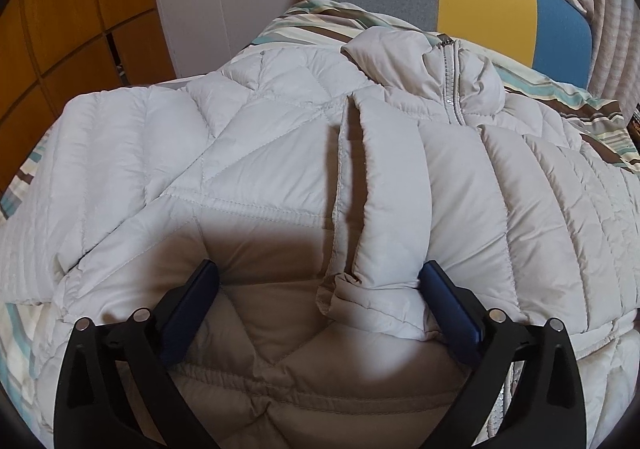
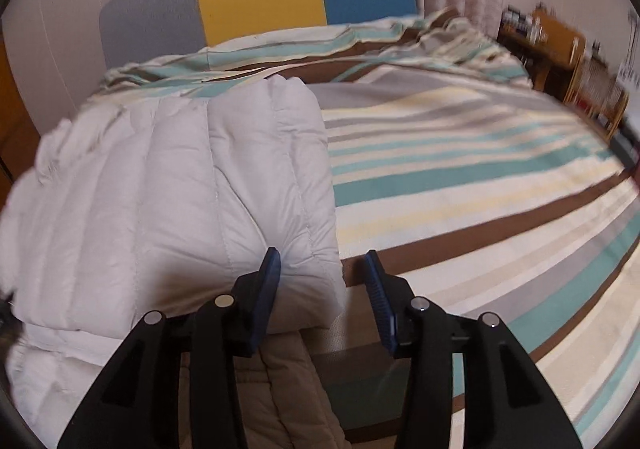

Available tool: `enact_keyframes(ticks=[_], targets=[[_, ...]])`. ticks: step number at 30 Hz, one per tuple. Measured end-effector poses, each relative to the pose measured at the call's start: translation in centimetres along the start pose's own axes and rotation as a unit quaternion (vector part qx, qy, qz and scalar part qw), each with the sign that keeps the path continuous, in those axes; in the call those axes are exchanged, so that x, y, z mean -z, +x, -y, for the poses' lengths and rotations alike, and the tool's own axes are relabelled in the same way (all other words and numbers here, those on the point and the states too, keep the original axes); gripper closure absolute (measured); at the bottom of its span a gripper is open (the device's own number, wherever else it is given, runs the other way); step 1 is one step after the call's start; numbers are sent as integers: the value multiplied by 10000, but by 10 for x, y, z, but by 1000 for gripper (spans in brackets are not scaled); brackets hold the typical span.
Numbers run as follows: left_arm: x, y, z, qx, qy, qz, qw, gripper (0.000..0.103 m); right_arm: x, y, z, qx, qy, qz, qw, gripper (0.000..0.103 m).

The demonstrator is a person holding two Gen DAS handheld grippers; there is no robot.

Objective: Fold large clothes
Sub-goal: 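Lay the sleeve down and open the right gripper, then grasp the other sleeve cuff with the left gripper and lift it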

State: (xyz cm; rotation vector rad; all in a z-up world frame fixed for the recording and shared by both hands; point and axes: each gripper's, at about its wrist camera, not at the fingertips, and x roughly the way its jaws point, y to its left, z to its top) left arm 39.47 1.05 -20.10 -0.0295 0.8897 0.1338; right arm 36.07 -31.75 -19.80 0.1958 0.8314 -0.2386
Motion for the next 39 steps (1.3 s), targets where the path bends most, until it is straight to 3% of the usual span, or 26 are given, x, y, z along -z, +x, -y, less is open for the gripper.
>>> enact_keyframes(ticks=[1, 5, 9, 11, 14, 17, 22, 26, 30, 32, 34, 35, 36, 38, 39], targets=[[0, 0, 0, -5, 3, -3, 10000, 3, 2, 0, -1, 56, -43, 25, 10000, 59], [0, -7, -1, 60, 148, -63, 9999, 3, 4, 1, 1, 303, 73, 53, 9995, 39], [3, -28, -24, 805, 46, 14, 9967, 3, 3, 4, 8, 274, 243, 24, 9993, 34], [4, -43, -53, 1040, -264, 153, 9941, 3, 3, 3, 6, 334, 202, 48, 9992, 33], [3, -63, -104, 862, -879, 396, 9916, 3, 1, 3, 4, 456, 153, 73, 9988, 31], [1, -75, -162, 672, -1619, 528, 9831, 3, 1, 3, 1, 537, 118, 92, 9984, 29], [21, -101, -273, -367, -2860, 792, 9542, 3, 1, 3, 1, 537, 122, 90, 9984, 28], [50, -111, -350, -1016, -3863, 789, 9134, 3, 2, 3, 2, 511, 156, 75, 9985, 28], [77, -108, -397, -1198, -4604, 633, 8773, 5, 2, 3, 2, 541, 148, 78, 9984, 27], [84, -100, -408, -1158, -4880, 543, 8634, 8, 2, 3, 2, 546, 142, 79, 9984, 27], [93, -89, -420, -1002, -5182, 423, 8483, 22, 2, 3, 2, 539, 148, 77, 9984, 27], [96, -84, -425, -951, -5300, 386, 8417, 23, 2, 3, 2, 540, 148, 76, 9984, 27], [96, -82, -426, -989, -5325, 450, 8394, 23, 2, 3, 3, 532, 152, 76, 9984, 27], [92, -80, -424, -1074, -5220, 526, 8445, 24, 3, 3, 2, 534, 156, 78, 9984, 27], [89, -76, -425, -1039, -5188, 523, 8470, 31, 3, 3, 2, 543, 152, 81, 9984, 27]])
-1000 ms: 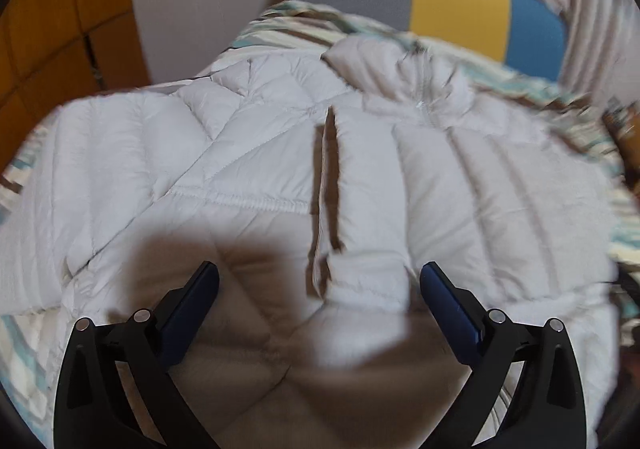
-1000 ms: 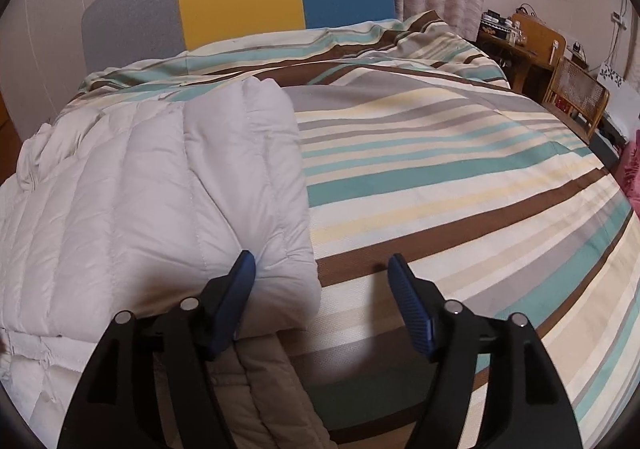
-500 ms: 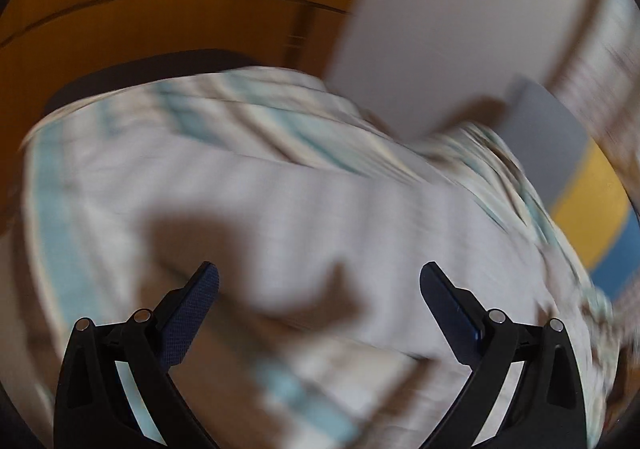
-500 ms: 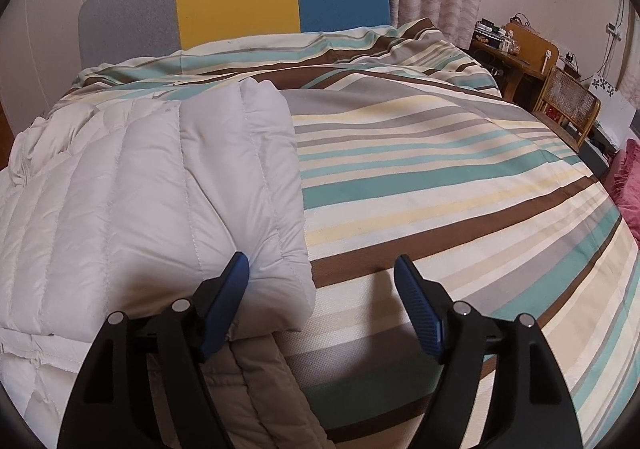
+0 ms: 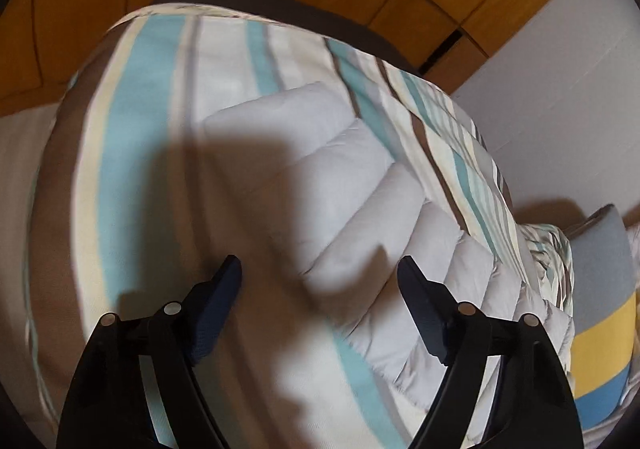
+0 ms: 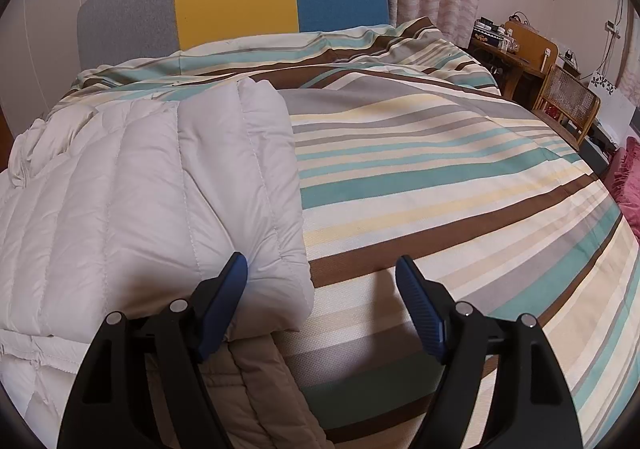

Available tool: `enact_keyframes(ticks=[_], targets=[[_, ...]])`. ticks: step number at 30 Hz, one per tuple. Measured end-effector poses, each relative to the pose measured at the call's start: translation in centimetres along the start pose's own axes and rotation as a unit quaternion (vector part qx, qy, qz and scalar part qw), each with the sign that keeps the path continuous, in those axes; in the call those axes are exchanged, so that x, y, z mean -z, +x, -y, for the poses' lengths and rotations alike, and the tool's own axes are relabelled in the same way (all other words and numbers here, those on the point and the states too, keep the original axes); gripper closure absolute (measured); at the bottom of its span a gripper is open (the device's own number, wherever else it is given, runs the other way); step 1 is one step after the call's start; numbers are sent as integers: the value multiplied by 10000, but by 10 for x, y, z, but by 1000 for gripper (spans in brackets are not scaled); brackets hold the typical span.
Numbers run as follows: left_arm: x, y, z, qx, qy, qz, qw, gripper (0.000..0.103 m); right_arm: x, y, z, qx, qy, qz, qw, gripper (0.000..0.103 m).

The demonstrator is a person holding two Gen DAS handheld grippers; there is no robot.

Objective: Fold large clothes
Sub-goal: 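Grasp the other sleeve cuff with the left gripper and lift it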

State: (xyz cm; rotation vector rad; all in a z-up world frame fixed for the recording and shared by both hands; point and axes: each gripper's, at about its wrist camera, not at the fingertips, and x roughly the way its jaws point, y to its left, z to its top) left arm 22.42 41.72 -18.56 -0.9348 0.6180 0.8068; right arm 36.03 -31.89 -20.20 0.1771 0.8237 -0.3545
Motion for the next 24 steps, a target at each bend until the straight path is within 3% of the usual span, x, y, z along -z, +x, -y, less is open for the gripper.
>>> enact_keyframes(ticks=[2, 3, 4, 7, 10, 14, 17, 24], targets=[[-1, 7, 4, -68, -37, 39, 10000, 36, 0, 0, 1, 10, -9, 5, 10000, 27], [-4, 9, 4, -64, -90, 96, 9999, 48, 1, -1, 1, 15, -13, 7, 10000, 27], [-5, 12, 4, -19, -123, 105, 9999, 68, 0, -1, 1, 17, -14, 7, 10000, 27], [-5, 13, 5, 47, -233, 178, 9996, 92, 0, -1, 1, 18, -12, 6, 10000, 26], [0, 1, 19, -55, 62, 577, 9983, 95, 0, -1, 2, 25, -20, 9, 10000, 26], [20, -38, 53, 153, 870, 1407, 9861, 95, 0, -1, 3, 29, -22, 11, 10000, 26], [37, -59, 77, 408, 1330, 1627, 9768, 95, 0, -1, 2, 21, -10, 8, 10000, 26], [77, -91, 131, 1035, 2098, 1739, 9566, 95, -1, 0, 1, 4, 15, 2, 10000, 26]])
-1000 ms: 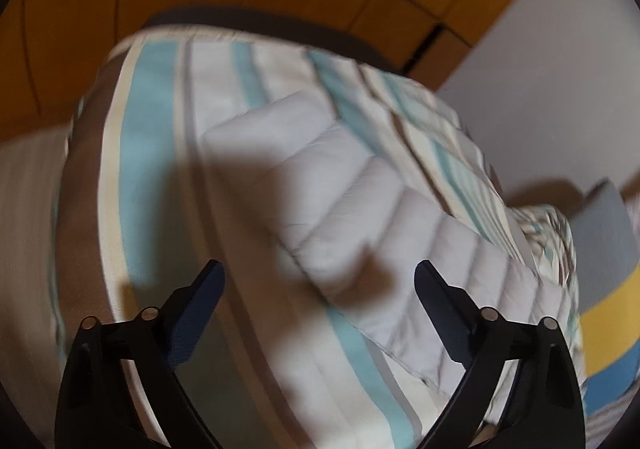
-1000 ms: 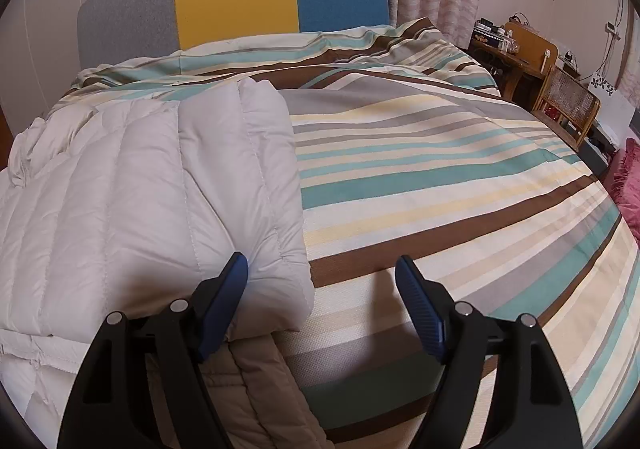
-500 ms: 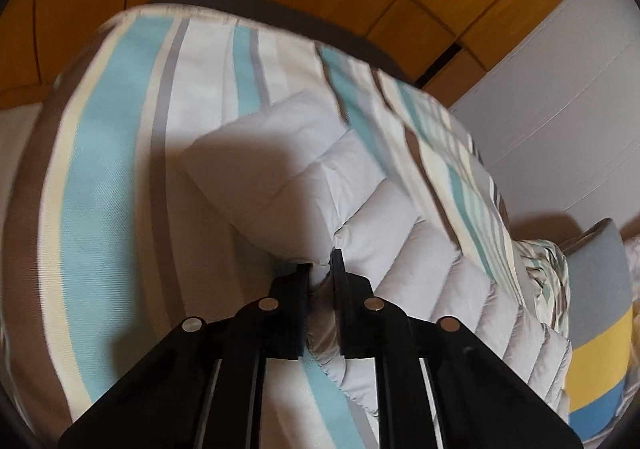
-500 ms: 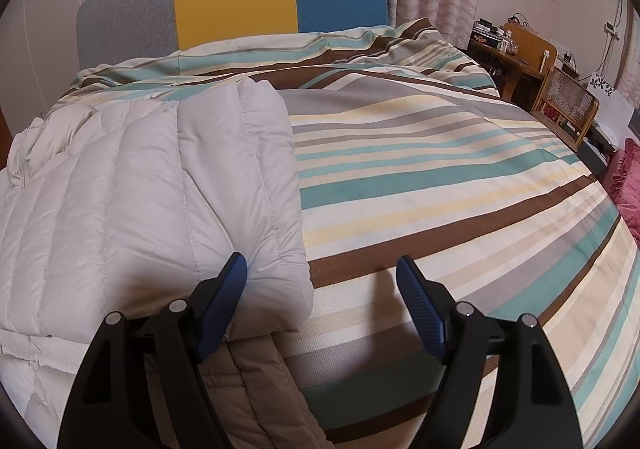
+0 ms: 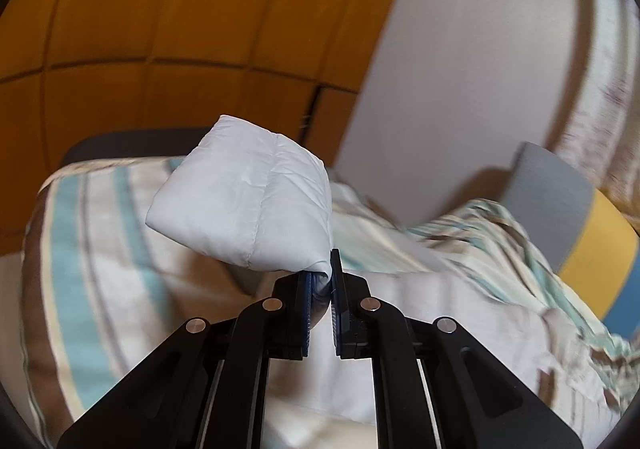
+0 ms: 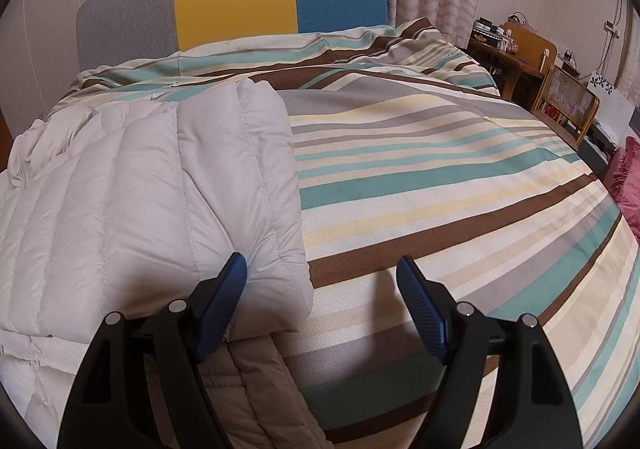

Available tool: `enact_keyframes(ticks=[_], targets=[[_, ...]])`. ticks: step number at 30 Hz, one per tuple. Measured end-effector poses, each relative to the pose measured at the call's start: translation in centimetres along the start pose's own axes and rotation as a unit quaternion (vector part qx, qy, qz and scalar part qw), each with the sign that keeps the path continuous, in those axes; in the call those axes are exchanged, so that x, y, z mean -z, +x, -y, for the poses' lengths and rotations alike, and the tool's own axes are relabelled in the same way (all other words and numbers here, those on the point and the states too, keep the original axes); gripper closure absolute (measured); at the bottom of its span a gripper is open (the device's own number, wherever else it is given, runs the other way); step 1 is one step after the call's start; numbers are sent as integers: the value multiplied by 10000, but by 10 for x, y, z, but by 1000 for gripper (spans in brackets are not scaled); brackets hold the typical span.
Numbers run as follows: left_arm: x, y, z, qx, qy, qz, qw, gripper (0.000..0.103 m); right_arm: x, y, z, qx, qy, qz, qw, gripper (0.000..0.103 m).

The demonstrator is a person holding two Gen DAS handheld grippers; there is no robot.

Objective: Fold large clothes
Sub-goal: 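Grasp the other sleeve cuff with the left gripper and lift it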

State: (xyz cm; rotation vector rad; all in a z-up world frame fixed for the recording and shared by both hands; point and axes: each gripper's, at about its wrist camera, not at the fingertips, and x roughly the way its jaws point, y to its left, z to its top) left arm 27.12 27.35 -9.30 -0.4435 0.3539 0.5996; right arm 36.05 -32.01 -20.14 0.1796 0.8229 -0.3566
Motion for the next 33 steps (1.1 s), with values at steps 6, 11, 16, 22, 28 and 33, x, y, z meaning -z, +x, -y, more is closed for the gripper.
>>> enact_keyframes(ticks=[6, 11, 16, 22, 28, 33], targets=[[16, -29, 78, 762, 791, 122, 9939, 95, 0, 1, 0, -9, 6, -2, 10000, 26], [43, -48, 136, 1322, 1347, -105, 9820, 95, 0, 1, 1, -36, 26, -5, 10000, 26], [73, -66, 186, 1759, 1780, -187, 9680, 95, 0, 1, 3, -73, 49, -13, 10000, 26], [117, -75, 231, 2075, 2197, -521, 9518, 95, 0, 1, 4, -84, 58, -15, 9999, 26], [163, -81, 276, 2394, 2691, -944, 9281, 95, 0, 1, 5, -91, 62, -17, 9999, 26], [197, -77, 304, 2526, 3308, -1419, 8981, 95, 1, 2, 5, -123, 91, -24, 9999, 26]])
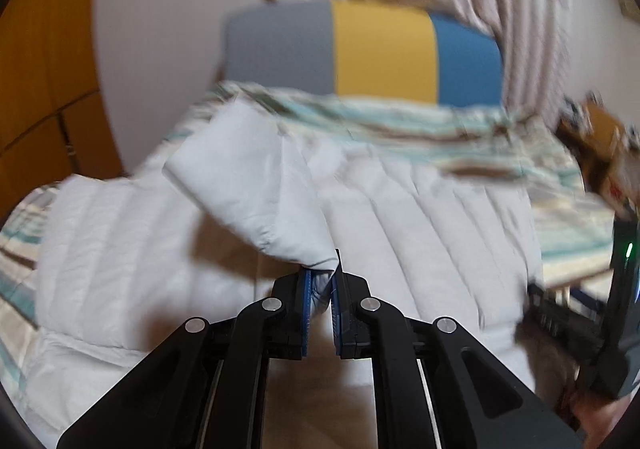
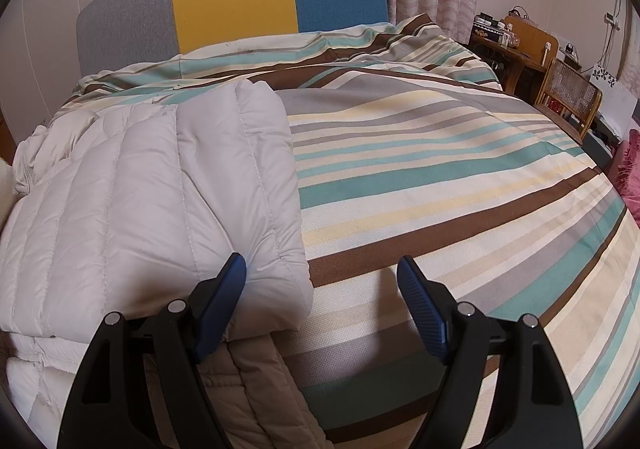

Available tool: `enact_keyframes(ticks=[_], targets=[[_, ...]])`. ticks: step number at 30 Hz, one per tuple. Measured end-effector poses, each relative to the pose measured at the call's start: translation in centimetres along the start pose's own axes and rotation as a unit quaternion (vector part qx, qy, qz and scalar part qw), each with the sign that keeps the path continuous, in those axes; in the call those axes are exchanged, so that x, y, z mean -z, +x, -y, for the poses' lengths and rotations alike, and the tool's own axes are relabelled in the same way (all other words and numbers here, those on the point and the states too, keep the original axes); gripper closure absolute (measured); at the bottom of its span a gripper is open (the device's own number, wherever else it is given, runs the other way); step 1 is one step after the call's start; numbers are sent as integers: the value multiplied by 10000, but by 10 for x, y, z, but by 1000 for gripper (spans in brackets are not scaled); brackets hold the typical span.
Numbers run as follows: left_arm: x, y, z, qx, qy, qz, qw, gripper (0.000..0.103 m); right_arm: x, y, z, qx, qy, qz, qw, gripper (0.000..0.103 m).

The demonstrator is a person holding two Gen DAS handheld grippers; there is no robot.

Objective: Fold large clothes
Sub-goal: 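Grasp the other sleeve cuff with the left gripper and lift it, then fold the held sleeve across the jacket body and release with the left gripper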

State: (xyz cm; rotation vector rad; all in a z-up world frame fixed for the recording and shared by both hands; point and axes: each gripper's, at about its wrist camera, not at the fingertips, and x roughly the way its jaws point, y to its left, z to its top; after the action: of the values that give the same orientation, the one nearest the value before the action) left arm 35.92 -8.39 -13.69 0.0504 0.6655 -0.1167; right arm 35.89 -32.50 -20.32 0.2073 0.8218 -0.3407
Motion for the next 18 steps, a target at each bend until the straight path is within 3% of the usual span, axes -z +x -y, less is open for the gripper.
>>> enact_keyframes(ticks=[3, 5, 6, 8, 11, 15, 18], targets=[[6, 10, 6, 50, 148, -200, 9997, 82, 1, 0, 0, -6, 10, -1, 10000, 26], [9, 8, 4, 288, 80, -203, 9993, 50, 1, 0, 0, -1, 7, 0, 10000, 25], [11, 5, 3, 414, 47, -140, 9990, 27, 1, -1, -1, 7, 2, 1, 10000, 25], [13, -4, 4, 517, 88, 70, 9986, 26, 1, 0, 0, 4, 6, 1, 10000, 25], [15, -16, 10, 683, 245, 80, 9973, 26, 1, 0, 0, -9, 19, -9, 10000, 25], [15, -38, -9, 892, -31, 97, 9960, 26, 0, -2, 4, -142, 115, -4, 9998, 25], [13, -52, -40, 623, -196, 113, 9978, 26, -6, -14, 3, -311, 3, 104, 9995, 25]])
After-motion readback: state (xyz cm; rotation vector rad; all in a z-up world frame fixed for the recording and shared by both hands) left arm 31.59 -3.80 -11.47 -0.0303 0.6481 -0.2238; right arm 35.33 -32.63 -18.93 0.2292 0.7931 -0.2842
